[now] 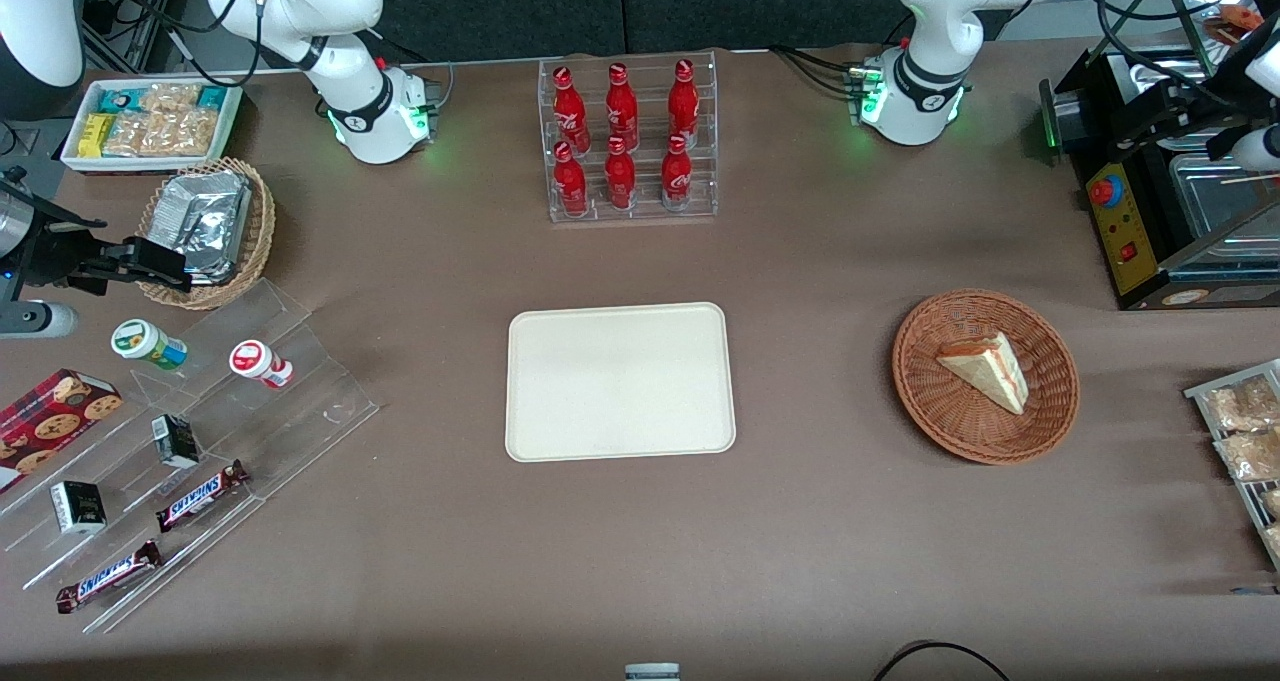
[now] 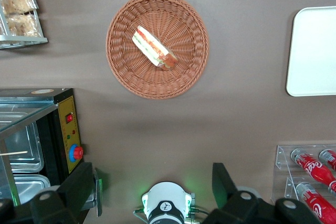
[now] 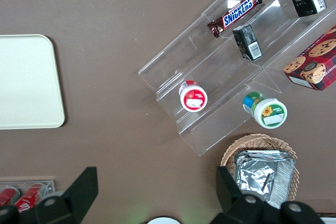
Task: Place sandwich from basket to tray
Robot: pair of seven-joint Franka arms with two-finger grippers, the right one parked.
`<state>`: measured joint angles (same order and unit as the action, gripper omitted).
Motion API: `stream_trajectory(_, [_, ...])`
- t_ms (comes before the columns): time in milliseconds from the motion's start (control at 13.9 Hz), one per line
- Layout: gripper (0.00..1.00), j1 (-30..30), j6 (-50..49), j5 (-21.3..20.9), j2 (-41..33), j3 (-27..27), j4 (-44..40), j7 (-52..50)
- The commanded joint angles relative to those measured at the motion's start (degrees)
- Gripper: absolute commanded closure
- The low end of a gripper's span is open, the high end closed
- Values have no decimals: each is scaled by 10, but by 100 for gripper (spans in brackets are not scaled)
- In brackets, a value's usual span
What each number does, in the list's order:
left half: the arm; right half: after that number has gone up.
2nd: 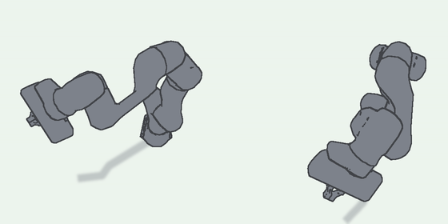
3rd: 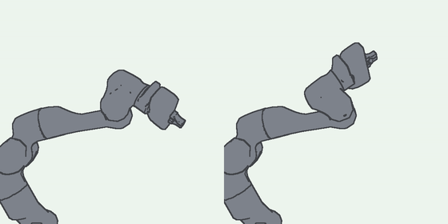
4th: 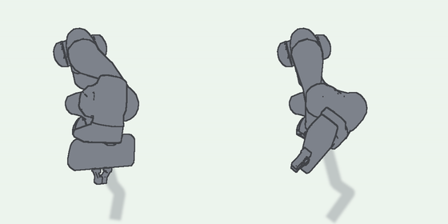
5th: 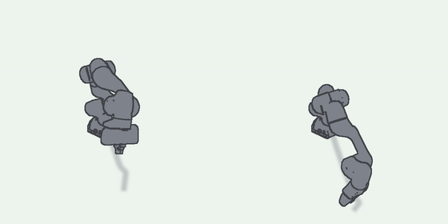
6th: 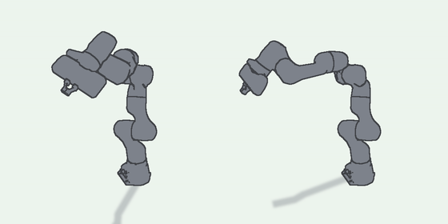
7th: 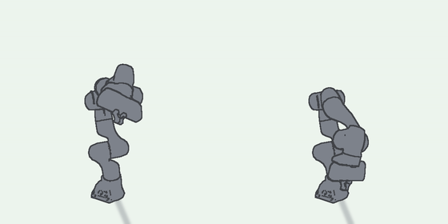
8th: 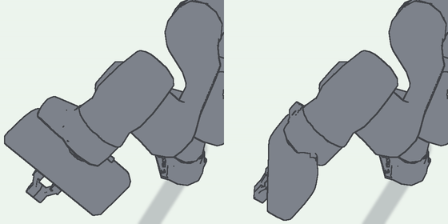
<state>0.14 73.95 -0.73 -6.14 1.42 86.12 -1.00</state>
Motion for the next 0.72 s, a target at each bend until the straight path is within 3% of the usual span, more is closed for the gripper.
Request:
stream_trajectory(0, [0, -4, -19, 4, 2, 4, -16, -12])
stream_trajectory(288, [0, -1, -1, -7, 32, 3, -16, -24])
stream_trajectory(647, [0, 0, 80, -23, 92, 3, 13, -130])
